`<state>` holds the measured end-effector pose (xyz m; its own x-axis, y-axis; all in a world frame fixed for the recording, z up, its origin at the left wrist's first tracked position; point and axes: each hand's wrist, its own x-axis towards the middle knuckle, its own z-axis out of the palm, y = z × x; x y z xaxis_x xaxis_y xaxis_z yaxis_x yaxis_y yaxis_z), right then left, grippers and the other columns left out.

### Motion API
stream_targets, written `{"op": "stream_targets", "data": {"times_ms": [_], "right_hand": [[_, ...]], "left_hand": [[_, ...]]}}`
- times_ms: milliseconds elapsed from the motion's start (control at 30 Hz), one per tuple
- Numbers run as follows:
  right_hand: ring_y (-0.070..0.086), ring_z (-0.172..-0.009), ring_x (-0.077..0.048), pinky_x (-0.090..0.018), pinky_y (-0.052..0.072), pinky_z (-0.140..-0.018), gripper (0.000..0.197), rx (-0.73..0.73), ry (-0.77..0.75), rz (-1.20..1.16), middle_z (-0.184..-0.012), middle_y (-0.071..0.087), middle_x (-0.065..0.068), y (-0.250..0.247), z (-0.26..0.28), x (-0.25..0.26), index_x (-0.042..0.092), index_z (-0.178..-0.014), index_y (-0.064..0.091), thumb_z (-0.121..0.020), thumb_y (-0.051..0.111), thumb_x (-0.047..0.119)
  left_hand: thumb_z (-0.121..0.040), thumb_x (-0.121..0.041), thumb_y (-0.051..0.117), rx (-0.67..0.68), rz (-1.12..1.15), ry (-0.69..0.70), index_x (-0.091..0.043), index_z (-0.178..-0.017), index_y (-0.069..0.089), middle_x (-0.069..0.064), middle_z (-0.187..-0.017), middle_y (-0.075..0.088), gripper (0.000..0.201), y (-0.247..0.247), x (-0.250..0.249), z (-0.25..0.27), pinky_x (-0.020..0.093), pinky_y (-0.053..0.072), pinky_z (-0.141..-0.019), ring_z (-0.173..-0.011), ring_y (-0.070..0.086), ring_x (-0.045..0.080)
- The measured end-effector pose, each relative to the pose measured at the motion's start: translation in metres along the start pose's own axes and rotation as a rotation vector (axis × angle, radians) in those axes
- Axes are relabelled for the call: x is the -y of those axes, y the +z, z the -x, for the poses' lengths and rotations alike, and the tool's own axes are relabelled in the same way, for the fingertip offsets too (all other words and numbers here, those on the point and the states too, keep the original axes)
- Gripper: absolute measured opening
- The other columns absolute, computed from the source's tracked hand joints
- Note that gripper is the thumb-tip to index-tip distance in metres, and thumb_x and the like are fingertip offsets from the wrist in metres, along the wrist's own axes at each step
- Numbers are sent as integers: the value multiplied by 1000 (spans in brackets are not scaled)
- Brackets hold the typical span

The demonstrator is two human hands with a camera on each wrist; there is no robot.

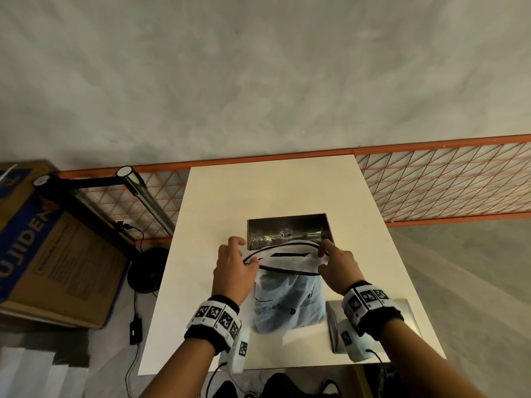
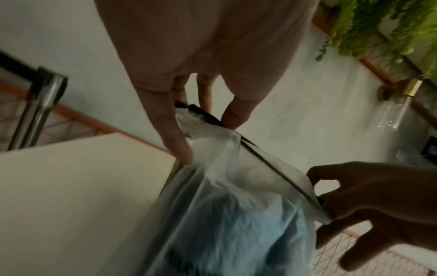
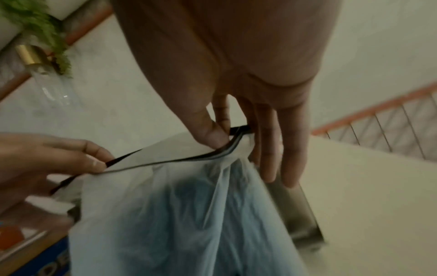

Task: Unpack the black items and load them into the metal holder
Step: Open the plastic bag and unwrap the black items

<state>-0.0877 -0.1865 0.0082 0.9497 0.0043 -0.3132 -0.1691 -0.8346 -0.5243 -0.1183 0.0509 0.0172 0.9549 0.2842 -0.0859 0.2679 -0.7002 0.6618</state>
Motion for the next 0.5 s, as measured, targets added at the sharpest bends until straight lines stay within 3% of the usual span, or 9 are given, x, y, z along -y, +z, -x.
{"op": "stream_targets", "data": {"times_ms": [67, 133, 200, 333, 400, 500], "right_hand": [[62, -74, -32, -41, 56, -64, 30, -3, 27, -144, -93, 65, -15, 6, -2, 0, 24, -101, 53, -81, 51, 2], [65, -73, -35, -44, 60, -54, 30, -17, 85, -317, -92, 64, -14, 14, -5, -2, 25, -96, 54, -82, 47, -1], [66, -77, -37, -46, 60, -51, 32, -27, 127, -518, -96, 64, -17, 21, -7, 0, 30, -88, 57, -79, 46, 0], [62, -71, -31, -39, 52, -58, 37, 107, 205, -1054, -85, 63, -22, 22, 1, 20, 12, -92, 59, -78, 39, -16], [59, -70, -30, -35, 48, -61, 40, 216, 185, -1289, -84, 61, -21, 18, 6, 25, 6, -96, 58, -78, 33, -20], [58, -77, -30, -35, 47, -65, 33, 266, 213, -1471, -92, 61, -20, 17, 10, 16, 8, -95, 60, -77, 37, -7]], "left_hand": [[-93, -34, 67, 121, 36, -151, -24, -129, 43, 6, -121, 51, 45, 6, 2, 2, 41, 54, -85, -98, 56, 26], [-94, -33, 67, 281, 199, -295, -24, -127, 42, 8, -124, 52, 42, 10, -1, 2, 46, 64, -69, -100, 63, 32], [-96, -20, 64, 392, 367, -372, -23, -127, 45, 7, -120, 56, 37, 13, -5, 2, 48, 64, -61, -99, 66, 34], [-84, -10, 65, 287, 484, -254, -30, -108, 62, 6, -109, 69, 31, 19, -4, -6, 53, 64, -67, -97, 69, 30], [-75, 3, 58, 219, 595, -270, -22, -99, 67, 8, -94, 72, 35, 16, -6, -8, 48, 63, -70, -88, 69, 27], [-62, 15, 43, 198, 850, -373, -2, -93, 66, 9, -69, 62, 42, 9, -10, -7, 36, 53, -62, -64, 60, 23]]}}
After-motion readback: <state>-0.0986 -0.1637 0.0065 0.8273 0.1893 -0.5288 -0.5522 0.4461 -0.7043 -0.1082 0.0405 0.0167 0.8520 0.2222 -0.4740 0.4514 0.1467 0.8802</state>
